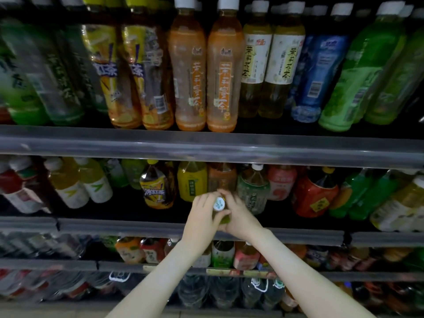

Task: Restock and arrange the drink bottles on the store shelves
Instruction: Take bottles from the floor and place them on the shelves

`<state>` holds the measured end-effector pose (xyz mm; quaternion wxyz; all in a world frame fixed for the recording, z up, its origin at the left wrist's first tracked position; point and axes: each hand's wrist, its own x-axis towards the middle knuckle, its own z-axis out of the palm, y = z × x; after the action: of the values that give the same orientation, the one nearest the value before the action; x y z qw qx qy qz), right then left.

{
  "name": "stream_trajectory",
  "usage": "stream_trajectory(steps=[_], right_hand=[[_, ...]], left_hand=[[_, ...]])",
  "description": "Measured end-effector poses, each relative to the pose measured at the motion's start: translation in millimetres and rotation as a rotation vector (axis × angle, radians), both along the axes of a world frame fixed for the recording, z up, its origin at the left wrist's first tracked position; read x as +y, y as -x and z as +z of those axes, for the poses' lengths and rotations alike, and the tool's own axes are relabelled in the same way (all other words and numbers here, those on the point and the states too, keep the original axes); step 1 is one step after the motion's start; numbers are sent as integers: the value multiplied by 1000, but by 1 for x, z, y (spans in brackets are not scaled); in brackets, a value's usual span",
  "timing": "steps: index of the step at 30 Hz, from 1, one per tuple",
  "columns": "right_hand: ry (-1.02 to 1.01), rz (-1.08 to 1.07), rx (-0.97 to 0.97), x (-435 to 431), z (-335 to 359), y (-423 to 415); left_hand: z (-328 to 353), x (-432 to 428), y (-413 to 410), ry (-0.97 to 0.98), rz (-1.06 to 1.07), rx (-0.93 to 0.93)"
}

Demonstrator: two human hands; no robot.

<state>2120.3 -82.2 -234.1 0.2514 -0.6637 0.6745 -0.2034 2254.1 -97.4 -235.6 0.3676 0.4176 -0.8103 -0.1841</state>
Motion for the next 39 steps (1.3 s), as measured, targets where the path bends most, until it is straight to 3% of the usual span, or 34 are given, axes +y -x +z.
stream_trajectory(steps=[8, 15, 21, 25, 33, 39], right_hand=[[243, 75, 88, 18, -11, -19], [287, 101, -100, 43, -1, -35], [299, 246, -199, 58, 7, -71], [346, 302, -303, 58, 8, -101], [454, 392, -386, 44, 6, -163], [573, 355, -320, -3, -6, -205]], left_hand=[[-2, 19, -44, -106, -69, -95], [-9, 60, -66, -220, 36, -10], [10, 97, -74, -83, 245, 151], [21, 108, -89, -7, 425, 114], [40, 109, -142, -75, 495, 218], [22, 55, -193, -19, 487, 124]])
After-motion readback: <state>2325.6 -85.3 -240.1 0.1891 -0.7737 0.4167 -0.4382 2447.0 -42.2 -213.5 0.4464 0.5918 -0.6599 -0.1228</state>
